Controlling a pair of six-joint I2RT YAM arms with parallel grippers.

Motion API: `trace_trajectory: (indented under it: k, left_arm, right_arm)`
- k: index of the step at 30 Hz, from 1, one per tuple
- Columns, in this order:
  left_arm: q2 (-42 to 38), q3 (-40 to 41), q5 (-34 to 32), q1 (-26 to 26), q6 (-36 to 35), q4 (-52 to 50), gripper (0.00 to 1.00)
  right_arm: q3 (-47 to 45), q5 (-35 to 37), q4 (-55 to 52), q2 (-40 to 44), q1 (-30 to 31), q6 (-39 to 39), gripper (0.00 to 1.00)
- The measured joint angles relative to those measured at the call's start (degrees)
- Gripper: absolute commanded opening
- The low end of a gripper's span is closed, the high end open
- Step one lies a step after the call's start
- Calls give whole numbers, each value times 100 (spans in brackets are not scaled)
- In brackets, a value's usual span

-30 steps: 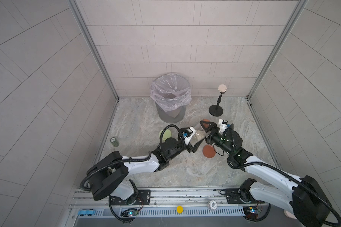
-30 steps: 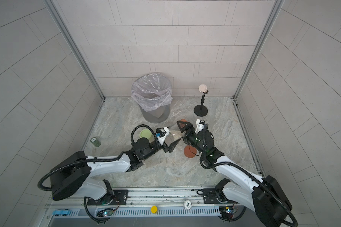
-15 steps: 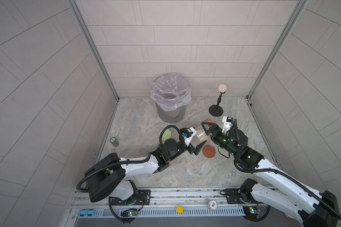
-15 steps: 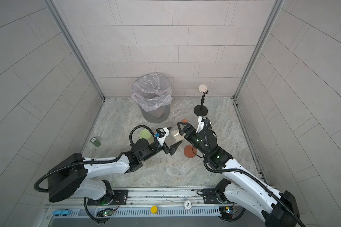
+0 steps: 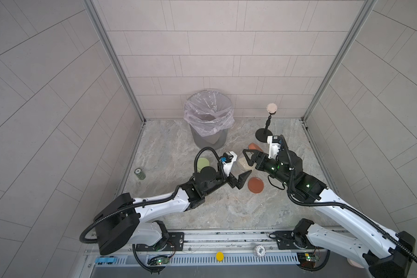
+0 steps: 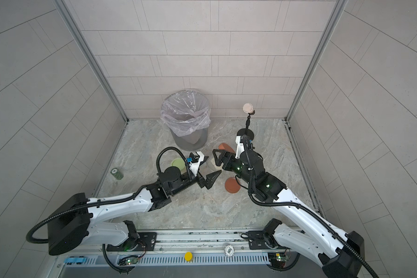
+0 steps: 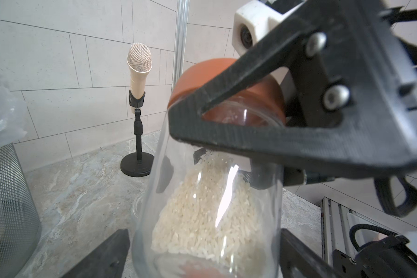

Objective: Empty moldy rice from jars
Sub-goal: Unscrew the lid from the jar.

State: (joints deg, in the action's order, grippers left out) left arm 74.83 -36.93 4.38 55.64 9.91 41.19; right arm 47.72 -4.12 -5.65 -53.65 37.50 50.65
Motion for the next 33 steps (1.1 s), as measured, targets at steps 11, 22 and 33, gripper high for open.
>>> trace_trajectory:
  k: [11, 22, 33]
  left_arm:
    - [-490, -326, 13, 37, 579, -1180, 100]
    - [-2006, -337, -2192, 39, 1373, -3289, 100]
    - [-1257, -1307, -1764, 44, 1115, -4916, 100]
  right_arm:
    - [442, 122, -1012, -22, 24, -684, 42]
    - [492, 175, -1113, 9, 24, -1001, 43]
    - [492, 31, -1082, -133, 26, -1019, 44]
